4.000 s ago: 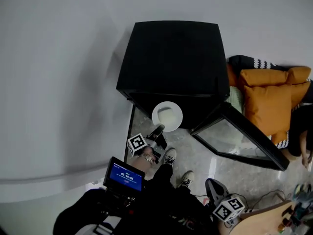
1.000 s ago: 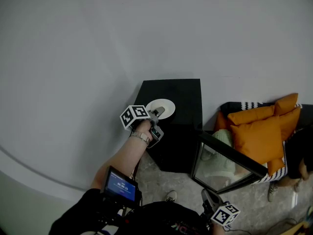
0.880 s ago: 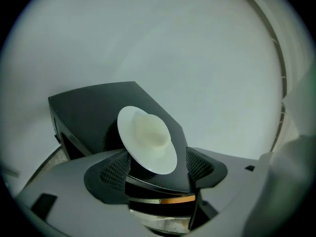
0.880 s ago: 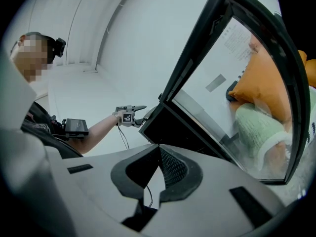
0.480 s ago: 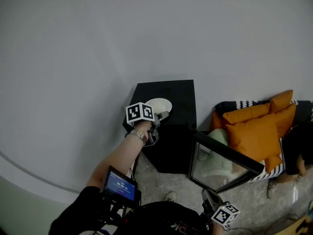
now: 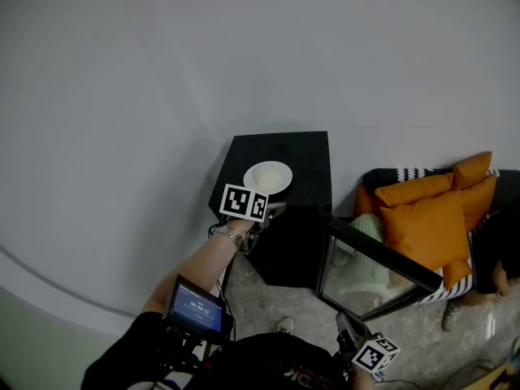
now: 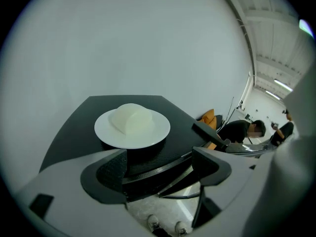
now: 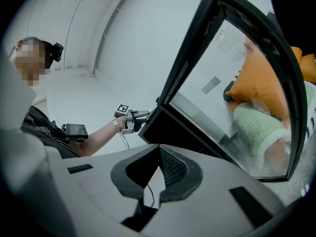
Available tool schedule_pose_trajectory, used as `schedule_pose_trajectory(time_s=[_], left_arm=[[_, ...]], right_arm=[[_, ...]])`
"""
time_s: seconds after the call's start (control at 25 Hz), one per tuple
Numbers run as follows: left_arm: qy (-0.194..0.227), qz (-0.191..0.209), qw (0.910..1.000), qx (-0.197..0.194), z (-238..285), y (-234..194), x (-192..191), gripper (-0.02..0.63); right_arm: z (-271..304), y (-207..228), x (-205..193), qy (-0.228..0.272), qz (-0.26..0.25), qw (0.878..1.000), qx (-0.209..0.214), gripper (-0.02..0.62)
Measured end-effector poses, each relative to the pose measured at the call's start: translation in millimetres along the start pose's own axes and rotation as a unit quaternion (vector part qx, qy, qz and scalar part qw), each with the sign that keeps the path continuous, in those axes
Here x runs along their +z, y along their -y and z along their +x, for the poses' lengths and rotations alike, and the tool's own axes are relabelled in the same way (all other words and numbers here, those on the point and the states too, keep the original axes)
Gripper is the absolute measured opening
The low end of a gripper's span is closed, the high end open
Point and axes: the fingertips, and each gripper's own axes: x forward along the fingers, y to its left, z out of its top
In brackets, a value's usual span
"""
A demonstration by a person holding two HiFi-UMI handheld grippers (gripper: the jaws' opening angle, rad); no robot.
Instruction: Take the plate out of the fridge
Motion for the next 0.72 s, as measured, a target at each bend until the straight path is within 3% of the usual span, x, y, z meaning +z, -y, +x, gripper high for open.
schedule_pose_trajectory(time_s=[0.12, 0.28, 0.36, 0.48, 0.6, 0.64, 0.72], left_arm=[[-0.020, 0.062, 0.9976, 0.023, -1, 2, -10, 0.416], [-0.039, 0.159, 0.9836, 0.076, -8, -4, -21, 0.414], [-0.034, 0.164, 0.9828, 0.078, -12, -3, -21, 0.414], [-0.007, 0.139, 0.9881, 0.065, -22, -2, -18, 0.412], [0.045, 0.105, 0.9926, 0.042, -38, 2, -18, 0.249], [0.063, 0.090, 0.9934, 0.032, -44, 4, -19, 0.132], [0.094, 0.065, 0.9934, 0.009, -56, 9, -25, 0.006]], right_arm=[[1, 0, 0, 0.000, 0.003, 1.000, 0.002, 0.008], [-2, 0, 0, 0.000, 0.005, 1.000, 0.001, 0.008], [-3, -1, 0, 0.000, 0.006, 1.000, 0.001, 0.008], [-5, -4, 1, -0.002, 0.005, 1.000, 0.004, 0.008], [-5, -6, -1, -0.010, -0.002, 1.000, 0.009, 0.008], [-5, -7, -2, -0.014, -0.005, 1.000, 0.012, 0.008], [-6, -11, -4, -0.025, -0.012, 0.999, 0.020, 0.008]])
